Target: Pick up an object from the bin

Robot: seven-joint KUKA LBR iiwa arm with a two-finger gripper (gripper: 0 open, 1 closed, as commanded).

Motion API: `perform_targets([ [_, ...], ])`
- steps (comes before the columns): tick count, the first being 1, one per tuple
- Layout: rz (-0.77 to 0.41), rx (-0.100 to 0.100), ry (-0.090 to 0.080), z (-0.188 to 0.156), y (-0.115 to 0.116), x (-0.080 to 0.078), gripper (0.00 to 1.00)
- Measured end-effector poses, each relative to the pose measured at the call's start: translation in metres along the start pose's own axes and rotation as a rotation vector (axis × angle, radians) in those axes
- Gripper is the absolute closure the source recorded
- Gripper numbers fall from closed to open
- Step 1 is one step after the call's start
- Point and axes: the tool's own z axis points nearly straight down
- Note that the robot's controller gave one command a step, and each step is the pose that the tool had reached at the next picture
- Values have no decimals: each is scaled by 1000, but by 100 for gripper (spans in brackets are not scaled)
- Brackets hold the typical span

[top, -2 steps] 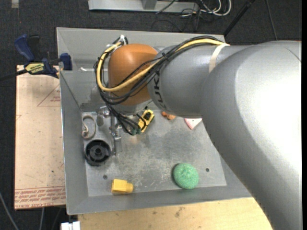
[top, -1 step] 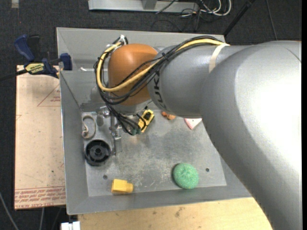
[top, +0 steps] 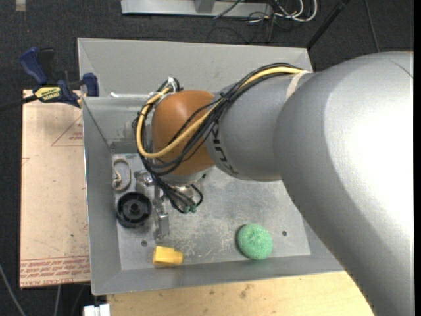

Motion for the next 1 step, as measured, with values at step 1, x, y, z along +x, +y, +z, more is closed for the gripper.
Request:
perform_targets([
  [1,-77,0,0,6,23,8,100],
])
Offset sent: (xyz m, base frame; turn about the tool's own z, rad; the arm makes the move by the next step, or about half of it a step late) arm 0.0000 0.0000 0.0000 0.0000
